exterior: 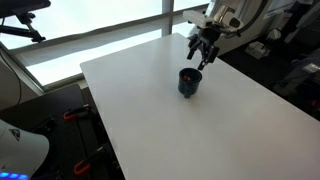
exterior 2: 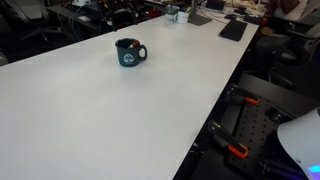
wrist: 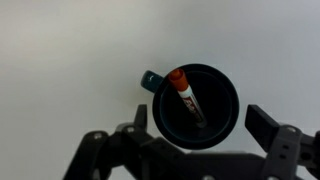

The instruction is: Remove the marker from the cup and put it on the table

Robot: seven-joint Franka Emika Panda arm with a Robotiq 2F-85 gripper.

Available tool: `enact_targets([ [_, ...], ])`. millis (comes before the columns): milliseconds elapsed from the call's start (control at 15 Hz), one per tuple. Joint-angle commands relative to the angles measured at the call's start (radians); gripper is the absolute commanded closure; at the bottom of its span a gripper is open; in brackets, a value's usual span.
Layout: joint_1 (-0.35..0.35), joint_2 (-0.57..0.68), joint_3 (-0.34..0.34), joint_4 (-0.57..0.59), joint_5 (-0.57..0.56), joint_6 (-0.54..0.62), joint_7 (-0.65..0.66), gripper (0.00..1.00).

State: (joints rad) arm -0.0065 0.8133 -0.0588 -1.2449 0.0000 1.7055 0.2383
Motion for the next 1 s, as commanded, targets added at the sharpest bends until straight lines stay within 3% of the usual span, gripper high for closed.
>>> enact_targets([
  [0, -0.011, 0.007, 0.001, 0.016, 0.023, -0.032, 0.008, 0.0],
  [133, -0.014, 0.011, 0.001, 0.017, 0.027, -0.033, 0.01, 0.11],
  [200, -0.015, 0.013, 0.0, 0.018, 0.029, -0.034, 0.012, 0.28],
  [267, -0.016, 0.015, 0.0, 0.022, 0.031, -0.039, 0.014, 0.31],
  [333, -0.017, 0.016, 0.0, 0.021, 0.033, -0.039, 0.013, 0.22],
  [467, -0.018, 0.018, 0.0, 0.022, 0.037, -0.041, 0.013, 0.33],
  [667, -0.019, 0.024, 0.0, 0.024, 0.039, -0.049, 0.012, 0.16],
  [733, -0.019, 0.027, 0.0, 0.025, 0.04, -0.051, 0.013, 0.2],
  [800, -0.019, 0.03, 0.0, 0.025, 0.04, -0.054, 0.014, 0.14],
  [933, -0.02, 0.036, 0.0, 0.027, 0.041, -0.06, 0.013, 0.12],
])
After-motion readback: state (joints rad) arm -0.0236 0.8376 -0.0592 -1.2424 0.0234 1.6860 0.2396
